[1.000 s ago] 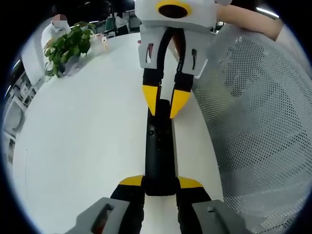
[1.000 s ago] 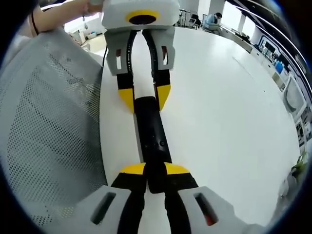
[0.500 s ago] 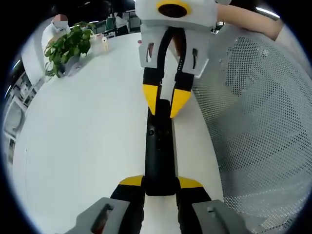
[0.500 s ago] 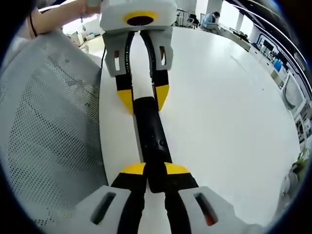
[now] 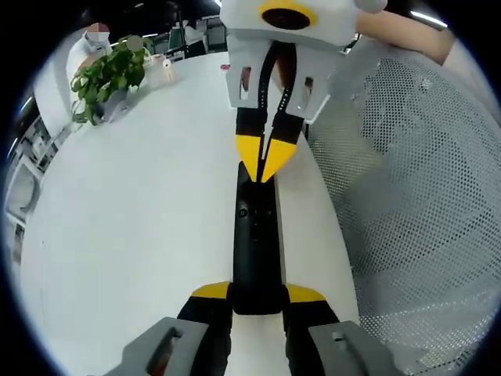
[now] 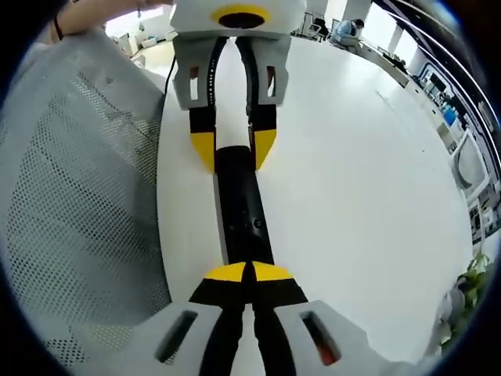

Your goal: Press the specified remote control buttons in sequence, fully releasing each button before pressing the next.

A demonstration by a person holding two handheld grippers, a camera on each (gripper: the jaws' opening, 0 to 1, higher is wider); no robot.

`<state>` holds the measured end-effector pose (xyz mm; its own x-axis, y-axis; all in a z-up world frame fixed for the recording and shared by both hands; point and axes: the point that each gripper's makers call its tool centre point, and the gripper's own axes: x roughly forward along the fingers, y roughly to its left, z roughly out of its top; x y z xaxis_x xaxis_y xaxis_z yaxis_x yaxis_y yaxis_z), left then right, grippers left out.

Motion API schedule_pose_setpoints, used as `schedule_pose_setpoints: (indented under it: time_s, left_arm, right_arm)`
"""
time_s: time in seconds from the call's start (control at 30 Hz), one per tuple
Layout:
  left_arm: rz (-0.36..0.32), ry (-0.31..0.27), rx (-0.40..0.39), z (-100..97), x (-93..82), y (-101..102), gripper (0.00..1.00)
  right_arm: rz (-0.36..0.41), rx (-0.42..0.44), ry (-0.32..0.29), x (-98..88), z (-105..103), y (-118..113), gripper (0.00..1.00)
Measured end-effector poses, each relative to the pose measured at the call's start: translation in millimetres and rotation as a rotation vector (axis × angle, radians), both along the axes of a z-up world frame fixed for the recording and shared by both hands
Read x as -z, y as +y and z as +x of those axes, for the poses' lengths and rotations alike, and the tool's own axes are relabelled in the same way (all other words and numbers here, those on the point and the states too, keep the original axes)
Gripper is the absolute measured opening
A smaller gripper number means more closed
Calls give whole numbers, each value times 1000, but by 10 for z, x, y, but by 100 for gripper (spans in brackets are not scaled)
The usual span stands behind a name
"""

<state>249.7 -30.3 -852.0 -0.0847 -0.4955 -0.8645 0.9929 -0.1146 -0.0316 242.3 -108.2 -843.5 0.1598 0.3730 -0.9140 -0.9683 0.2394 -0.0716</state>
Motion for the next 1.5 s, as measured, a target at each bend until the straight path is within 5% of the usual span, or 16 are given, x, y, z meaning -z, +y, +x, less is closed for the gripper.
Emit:
schedule_pose_setpoints:
  time_s: [0.13, 0.3, 0.57, 1.17, 1.33, 1.5]
  left_arm:
    - [4, -2, 5, -1, 0, 0, 24]
    - [0, -2, 1, -2, -1, 1, 24]
    - [-4, -2, -2, -2, -4, 3, 24]
    - [-15, -1, -9, -11, -7, 0, 24]
    - [-14, -9, -11, -13, -8, 1, 24]
    - [-21, -2, -19, -12, -10, 1, 24]
  right_arm:
    - [-16, 2, -7, 3, 0, 3, 0]
    - [69, 95, 36, -8, 12, -6, 0]
    - [33, 30, 3, -13, -5, 10, 0]
    - [81, 110, 35, -14, 4, 1, 0]
    - [35, 46, -7, -20, -8, 27, 0]
    - [75, 0, -9, -19, -41, 177, 0]
